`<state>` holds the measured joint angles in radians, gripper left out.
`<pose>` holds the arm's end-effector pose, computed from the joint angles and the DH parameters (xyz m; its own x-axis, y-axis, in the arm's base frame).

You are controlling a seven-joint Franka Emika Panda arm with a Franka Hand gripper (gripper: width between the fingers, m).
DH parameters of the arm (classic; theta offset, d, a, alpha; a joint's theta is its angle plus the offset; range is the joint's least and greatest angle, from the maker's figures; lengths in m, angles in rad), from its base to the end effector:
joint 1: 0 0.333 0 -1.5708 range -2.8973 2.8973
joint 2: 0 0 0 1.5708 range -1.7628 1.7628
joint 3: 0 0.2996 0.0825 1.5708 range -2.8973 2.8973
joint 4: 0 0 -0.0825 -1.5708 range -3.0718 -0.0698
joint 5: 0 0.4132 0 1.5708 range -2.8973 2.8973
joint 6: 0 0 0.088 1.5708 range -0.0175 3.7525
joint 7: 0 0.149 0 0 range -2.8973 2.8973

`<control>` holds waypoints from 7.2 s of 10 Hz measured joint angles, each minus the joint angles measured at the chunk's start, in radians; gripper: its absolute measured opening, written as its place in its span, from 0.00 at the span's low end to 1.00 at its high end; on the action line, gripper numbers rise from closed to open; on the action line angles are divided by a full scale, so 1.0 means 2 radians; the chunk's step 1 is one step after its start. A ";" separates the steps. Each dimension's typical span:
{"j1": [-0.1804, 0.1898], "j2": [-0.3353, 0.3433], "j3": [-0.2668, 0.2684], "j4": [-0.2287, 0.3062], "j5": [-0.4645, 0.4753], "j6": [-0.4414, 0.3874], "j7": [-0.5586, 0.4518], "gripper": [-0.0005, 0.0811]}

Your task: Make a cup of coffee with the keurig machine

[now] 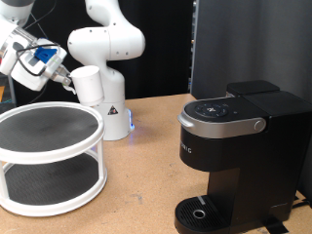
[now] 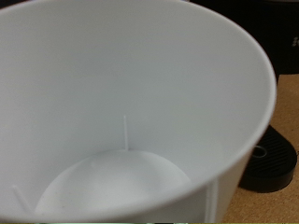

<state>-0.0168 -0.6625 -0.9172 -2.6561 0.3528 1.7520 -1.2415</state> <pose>0.2789 -0.2096 0.3188 0.8420 0.1277 0.5242 0.4842 -0.6073 -0.6298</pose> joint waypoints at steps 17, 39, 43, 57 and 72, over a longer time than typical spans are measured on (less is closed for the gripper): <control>0.143 0.056 0.103 -0.075 0.264 0.322 0.021 0.10; 0.265 0.314 0.131 -0.015 0.646 0.354 -0.232 0.10; 0.274 0.349 0.160 0.009 0.700 0.364 -0.233 0.10; 0.277 0.454 0.205 0.063 0.840 0.318 -0.311 0.10; 0.249 0.365 0.162 -0.001 0.656 0.307 -0.207 0.99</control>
<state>0.4803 0.0680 -0.5925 -2.6584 1.6656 2.3650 -1.6548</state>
